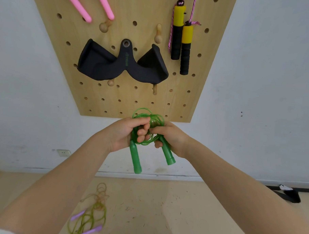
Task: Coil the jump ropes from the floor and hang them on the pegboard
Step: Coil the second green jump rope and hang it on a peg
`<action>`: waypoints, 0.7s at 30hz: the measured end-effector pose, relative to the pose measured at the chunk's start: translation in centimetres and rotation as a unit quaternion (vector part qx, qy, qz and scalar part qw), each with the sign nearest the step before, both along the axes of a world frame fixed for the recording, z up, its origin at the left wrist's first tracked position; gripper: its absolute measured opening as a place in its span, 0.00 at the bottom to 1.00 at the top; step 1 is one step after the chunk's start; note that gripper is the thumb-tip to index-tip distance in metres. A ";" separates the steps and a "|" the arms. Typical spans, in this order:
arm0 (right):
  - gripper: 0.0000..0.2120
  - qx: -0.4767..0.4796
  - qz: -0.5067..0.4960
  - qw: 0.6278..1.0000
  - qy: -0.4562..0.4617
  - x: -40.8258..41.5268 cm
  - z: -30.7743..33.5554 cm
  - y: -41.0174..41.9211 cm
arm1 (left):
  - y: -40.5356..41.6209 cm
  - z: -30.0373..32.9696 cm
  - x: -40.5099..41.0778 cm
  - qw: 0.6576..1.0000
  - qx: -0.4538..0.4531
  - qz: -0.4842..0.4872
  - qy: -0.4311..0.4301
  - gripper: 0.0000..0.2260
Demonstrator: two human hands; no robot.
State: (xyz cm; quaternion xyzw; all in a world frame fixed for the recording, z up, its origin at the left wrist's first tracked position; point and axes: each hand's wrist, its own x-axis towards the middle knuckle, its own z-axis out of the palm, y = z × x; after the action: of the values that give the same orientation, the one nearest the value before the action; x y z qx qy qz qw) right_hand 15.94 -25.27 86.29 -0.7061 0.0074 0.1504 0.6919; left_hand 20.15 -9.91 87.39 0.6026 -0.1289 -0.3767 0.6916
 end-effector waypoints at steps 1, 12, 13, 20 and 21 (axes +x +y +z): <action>0.09 -0.016 -0.005 1.000 -0.006 0.0 0.0 -0.1 | 0.0 0.2 0.0 0.999 0.027 -0.012 -0.019 0.16; 0.05 0.021 -0.129 0.991 0.017 0.2 0.9 -1.6 | -1.8 -0.1 -1.9 0.985 -0.080 0.135 -0.076 0.10; 0.05 0.024 -0.128 0.991 0.022 0.1 1.1 -1.7 | -2.0 -0.1 -2.1 0.983 -0.109 0.132 -0.063 0.12; 0.12 -0.091 -0.047 0.995 -0.015 -0.3 1.0 -2.7 | -3.1 -0.4 -1.9 0.963 0.019 0.233 -0.136 0.15; 0.15 -0.103 -0.039 0.994 -0.013 -0.4 1.0 -2.8 | -3.0 -0.4 -1.7 0.956 0.050 0.234 -0.172 0.15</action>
State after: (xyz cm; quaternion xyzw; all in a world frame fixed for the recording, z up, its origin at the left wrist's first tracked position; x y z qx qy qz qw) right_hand 15.52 -28.10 87.26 -0.7747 0.0418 0.1128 0.6208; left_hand 18.43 -12.95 86.98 0.7052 -0.0826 -0.1005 0.6970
